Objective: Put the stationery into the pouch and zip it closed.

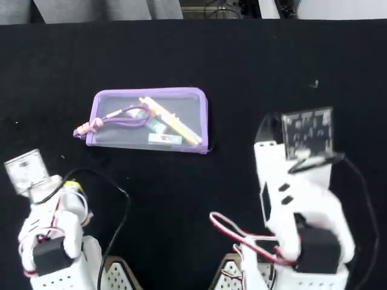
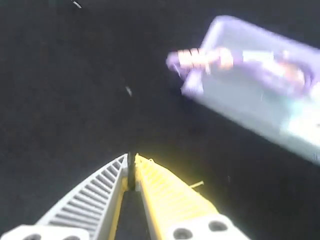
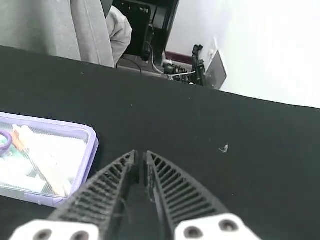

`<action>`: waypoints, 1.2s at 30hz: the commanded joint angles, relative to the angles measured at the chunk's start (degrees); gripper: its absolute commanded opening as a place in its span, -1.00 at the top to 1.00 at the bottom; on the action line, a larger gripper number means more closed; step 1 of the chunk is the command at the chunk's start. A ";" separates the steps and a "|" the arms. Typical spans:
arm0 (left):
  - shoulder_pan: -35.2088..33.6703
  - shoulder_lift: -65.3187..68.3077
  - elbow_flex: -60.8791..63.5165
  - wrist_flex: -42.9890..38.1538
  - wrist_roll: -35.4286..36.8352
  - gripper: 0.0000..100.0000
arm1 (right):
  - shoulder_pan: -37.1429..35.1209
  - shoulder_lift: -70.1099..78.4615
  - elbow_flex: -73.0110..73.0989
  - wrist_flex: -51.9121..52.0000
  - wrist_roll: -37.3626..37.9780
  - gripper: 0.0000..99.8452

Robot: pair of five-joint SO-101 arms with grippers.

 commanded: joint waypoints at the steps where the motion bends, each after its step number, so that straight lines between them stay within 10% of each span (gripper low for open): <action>1: 4.18 -0.18 5.41 -1.14 -0.26 0.94 | 0.44 -7.78 7.16 -2.20 -0.26 0.96; 17: 9.36 -0.09 21.14 -15.91 -0.26 0.94 | 0.88 -30.90 36.00 -4.84 -0.18 0.96; 36: 8.84 0.53 21.05 -8.35 0.00 0.94 | 0.97 -30.90 55.25 5.01 0.18 0.96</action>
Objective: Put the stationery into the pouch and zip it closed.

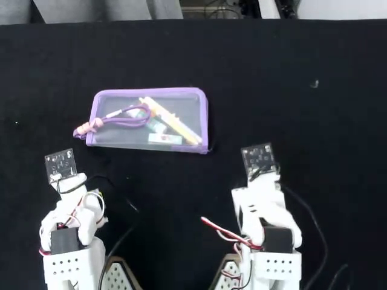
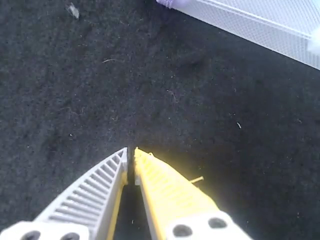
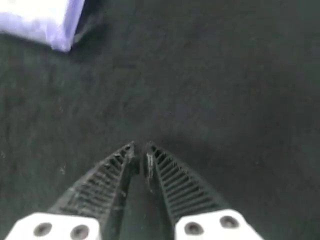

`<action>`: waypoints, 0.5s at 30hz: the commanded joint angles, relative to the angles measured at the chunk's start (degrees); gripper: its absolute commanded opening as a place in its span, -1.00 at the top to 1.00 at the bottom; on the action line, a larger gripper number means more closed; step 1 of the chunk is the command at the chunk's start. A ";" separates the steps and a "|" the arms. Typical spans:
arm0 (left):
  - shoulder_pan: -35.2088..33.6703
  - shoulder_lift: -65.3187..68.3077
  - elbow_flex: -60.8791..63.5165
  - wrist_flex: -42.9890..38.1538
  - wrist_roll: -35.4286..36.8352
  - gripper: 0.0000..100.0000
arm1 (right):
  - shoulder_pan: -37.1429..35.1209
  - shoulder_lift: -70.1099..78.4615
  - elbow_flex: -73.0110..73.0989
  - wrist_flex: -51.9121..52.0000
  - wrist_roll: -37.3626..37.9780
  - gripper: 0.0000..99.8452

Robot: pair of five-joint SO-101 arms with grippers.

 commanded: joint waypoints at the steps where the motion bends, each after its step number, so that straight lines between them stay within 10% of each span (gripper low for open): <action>1: 0.13 0.18 1.36 0.18 0.09 0.94 | 0.97 -4.26 -0.13 4.13 0.26 0.96; 15: 0.22 0.18 1.36 0.18 0.09 0.94 | 0.88 -4.26 -0.13 5.89 0.26 0.96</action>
